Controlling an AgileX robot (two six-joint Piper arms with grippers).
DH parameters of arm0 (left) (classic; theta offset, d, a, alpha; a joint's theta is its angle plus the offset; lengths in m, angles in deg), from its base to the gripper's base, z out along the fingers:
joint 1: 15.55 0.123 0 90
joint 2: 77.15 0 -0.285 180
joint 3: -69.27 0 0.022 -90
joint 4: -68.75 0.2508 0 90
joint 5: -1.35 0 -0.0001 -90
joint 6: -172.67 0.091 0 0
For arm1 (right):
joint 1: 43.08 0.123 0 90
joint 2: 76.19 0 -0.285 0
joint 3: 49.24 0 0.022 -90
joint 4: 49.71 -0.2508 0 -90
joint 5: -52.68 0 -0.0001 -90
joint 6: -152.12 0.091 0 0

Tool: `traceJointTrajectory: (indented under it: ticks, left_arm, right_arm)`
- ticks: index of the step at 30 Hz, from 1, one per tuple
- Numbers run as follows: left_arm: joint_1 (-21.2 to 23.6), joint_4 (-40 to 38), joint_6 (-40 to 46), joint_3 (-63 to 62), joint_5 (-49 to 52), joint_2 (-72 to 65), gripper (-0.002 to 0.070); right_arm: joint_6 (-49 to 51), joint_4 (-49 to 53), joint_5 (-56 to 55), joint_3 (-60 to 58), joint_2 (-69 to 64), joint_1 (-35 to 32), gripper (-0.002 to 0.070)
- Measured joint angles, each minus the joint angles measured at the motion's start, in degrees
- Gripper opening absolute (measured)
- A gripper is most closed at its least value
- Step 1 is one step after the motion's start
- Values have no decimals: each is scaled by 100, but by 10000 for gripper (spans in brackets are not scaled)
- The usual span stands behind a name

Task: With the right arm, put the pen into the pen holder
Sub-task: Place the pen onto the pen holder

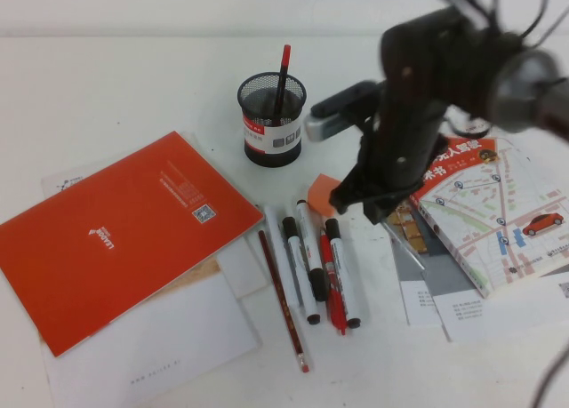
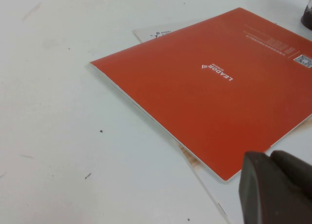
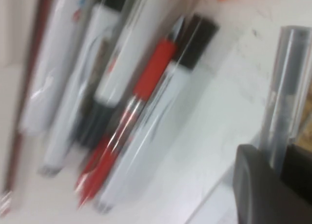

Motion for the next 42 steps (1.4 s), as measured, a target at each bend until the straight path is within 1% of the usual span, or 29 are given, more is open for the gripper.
traceJointTrajectory:
  ticks: [2, 5, 9, 11, 16, 17, 18, 20, 21, 22, 24, 28, 31, 36, 39, 42]
  left_arm:
    - [0, 0, 0, 0, 0, 0, -2]
    - [0, 0, 0, 0, 0, 0, -3]
    - [0, 0, 0, 0, 0, 0, -2]
    - [0, 0, 0, 0, 0, 0, -3]
    - [0, 0, 0, 0, 0, 0, -3]
    - [0, 0, 0, 0, 0, 0, -2]
    - [0, 0, 0, 0, 0, 0, -3]
    - [0, 0, 0, 0, 0, 0, -2]
    - [0, 0, 0, 0, 0, 0, -2]
    - [0, 0, 0, 0, 0, 0, -2]
    - [0, 0, 0, 0, 0, 0, -3]
    - [0, 0, 0, 0, 0, 0, -2]
    - [0, 0, 0, 0, 0, 0, -2]
    - [0, 0, 0, 0, 0, 0, -3]
    - [0, 0, 0, 0, 0, 0, -3]
    - [0, 0, 0, 0, 0, 0, -3]
  right_arm:
    - [12, -117, -118, -346, 421, 0, 53]
    - [34, -405, -677, -1169, 1115, -8, 53]
    - [8, -987, -1901, -2338, 2088, -8, 53]
    - [-238, -1391, -2569, -2817, 2467, -8, 53]
    - [-1682, -2983, -4657, -3689, 2984, -8, 53]
    - [-1985, -3331, -4913, -3748, 2993, -8, 53]
    - [-2443, -3919, -5496, -3838, 2993, 18, 53]
    - [-2940, -4359, -5976, -3869, 2934, 67, 53]
    - [-3406, -4747, -6596, -3877, 2830, 169, 53]
    - [-3579, -4845, -6912, -3877, 2760, 236, 52]
    - [-3788, -4889, -7556, -3856, 2563, 440, 52]
    - [-3798, -4351, -8769, -3628, 1975, 841, 52]
    - [-3124, -3727, -9323, -3328, 1498, 939, 52]
    - [-1632, -2896, -10122, -2635, 782, 889, 52]
    - [-1116, -2448, -10436, -2160, 329, 841, 52]
    - [-964, -2259, -10697, -1741, -58, 804, 52]
